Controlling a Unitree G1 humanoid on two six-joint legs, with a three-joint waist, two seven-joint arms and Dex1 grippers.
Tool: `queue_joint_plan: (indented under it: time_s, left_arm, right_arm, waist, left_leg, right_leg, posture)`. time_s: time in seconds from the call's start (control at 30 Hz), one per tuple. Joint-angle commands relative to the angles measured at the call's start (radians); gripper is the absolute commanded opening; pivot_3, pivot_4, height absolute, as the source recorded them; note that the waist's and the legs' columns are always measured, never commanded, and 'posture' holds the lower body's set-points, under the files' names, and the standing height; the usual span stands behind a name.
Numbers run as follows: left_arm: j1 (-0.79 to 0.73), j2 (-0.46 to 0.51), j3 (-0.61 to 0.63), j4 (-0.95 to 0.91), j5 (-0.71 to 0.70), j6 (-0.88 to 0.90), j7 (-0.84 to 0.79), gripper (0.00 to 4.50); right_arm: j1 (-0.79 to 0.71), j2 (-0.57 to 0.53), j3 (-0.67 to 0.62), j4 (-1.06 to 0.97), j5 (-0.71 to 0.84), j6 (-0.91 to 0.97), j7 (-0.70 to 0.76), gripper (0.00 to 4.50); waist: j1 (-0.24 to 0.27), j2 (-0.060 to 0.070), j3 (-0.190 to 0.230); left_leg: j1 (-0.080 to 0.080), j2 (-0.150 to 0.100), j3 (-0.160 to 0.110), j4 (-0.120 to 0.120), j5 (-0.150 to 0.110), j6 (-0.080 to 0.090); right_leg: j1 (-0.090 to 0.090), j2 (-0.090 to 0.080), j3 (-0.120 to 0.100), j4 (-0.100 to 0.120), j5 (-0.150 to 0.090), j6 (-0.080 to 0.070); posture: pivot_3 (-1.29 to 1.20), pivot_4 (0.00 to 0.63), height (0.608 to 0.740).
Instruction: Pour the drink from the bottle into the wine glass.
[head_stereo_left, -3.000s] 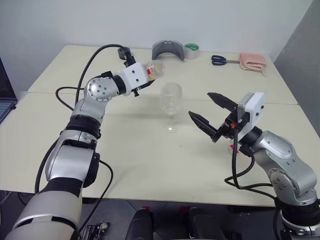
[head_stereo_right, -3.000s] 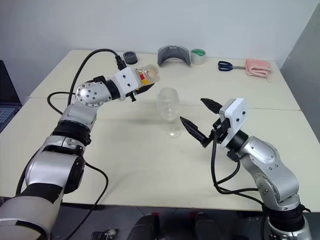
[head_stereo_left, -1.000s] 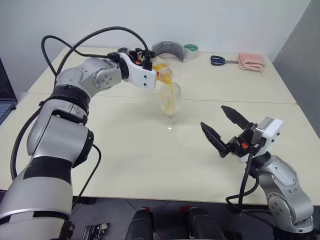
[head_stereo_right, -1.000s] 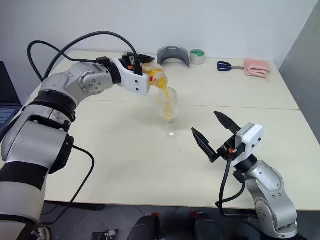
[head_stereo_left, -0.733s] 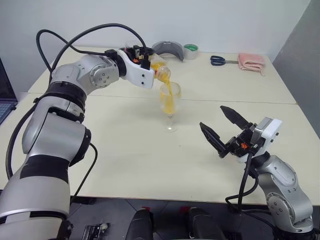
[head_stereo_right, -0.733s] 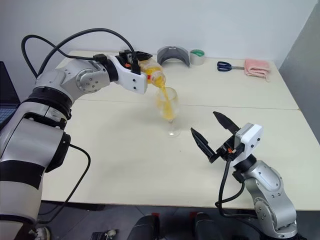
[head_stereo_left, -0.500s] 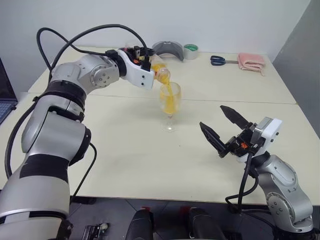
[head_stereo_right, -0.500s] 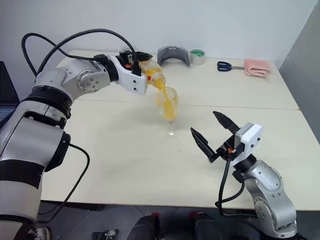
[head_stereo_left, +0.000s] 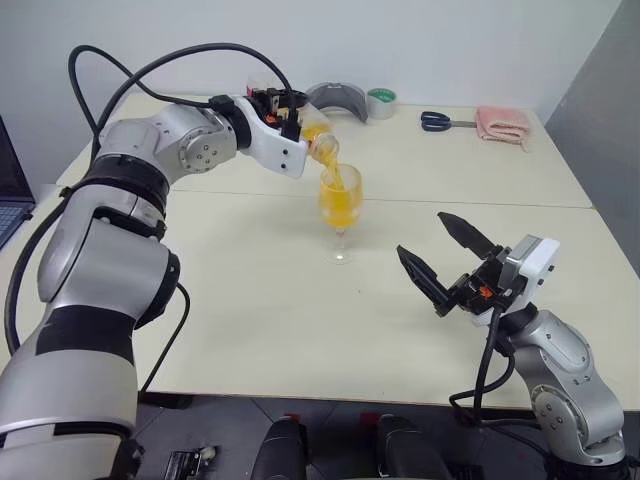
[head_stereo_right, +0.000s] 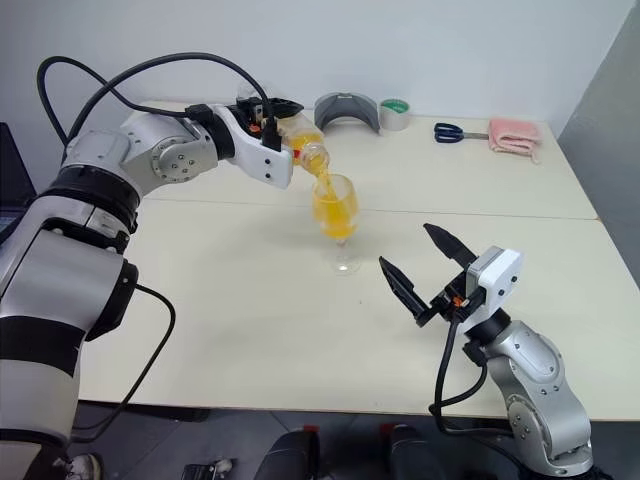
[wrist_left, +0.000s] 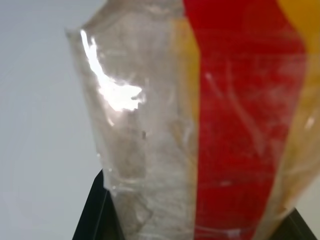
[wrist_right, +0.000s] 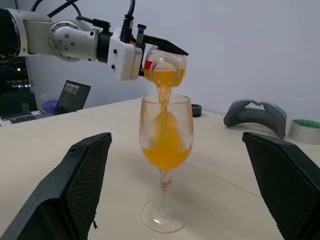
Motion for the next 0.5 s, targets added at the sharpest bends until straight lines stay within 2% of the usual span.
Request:
queue_joint_plan:
  time_s: [0.03,0.27,0.5]
  left_arm:
    - [-0.053,0.022,-0.006,-0.004,0.008,0.003,0.037,1.63]
    - [-0.052,0.016,-0.004,0.006,0.0,0.005,0.033,1.63]
    - [-0.007,-0.02,0.091,0.022,-0.154,-0.009,-0.151,1.63]
  right_arm:
    - [-0.005,0.003,-0.002,-0.037,-0.002,-0.021,-0.004,4.5]
    - [-0.003,0.002,-0.002,-0.033,-0.006,-0.021,-0.006,4.5]
    - [-0.002,0.004,0.002,-0.029,-0.015,-0.018,-0.015,4.5]
  waist:
    - [0.0,0.0,0.0]
    - [0.0,0.0,0.0]
    - [0.001,0.0,0.0]
  left_leg:
    - [0.0,0.0,0.0,0.0,0.0,0.0]
    - [0.0,0.0,0.0,0.0,0.0,0.0]
    - [0.0,0.0,0.0,0.0,0.0,-0.001]
  right_leg:
    - [0.0,0.0,0.0,0.0,0.0,0.0]
    - [0.0,0.0,0.0,0.0,0.0,0.0]
    - [0.0,0.0,0.0,0.001,0.0,0.0]
  posture:
    - [0.0,0.15,0.74]
    - [0.0,0.15,0.74]
    - [0.0,0.15,0.74]
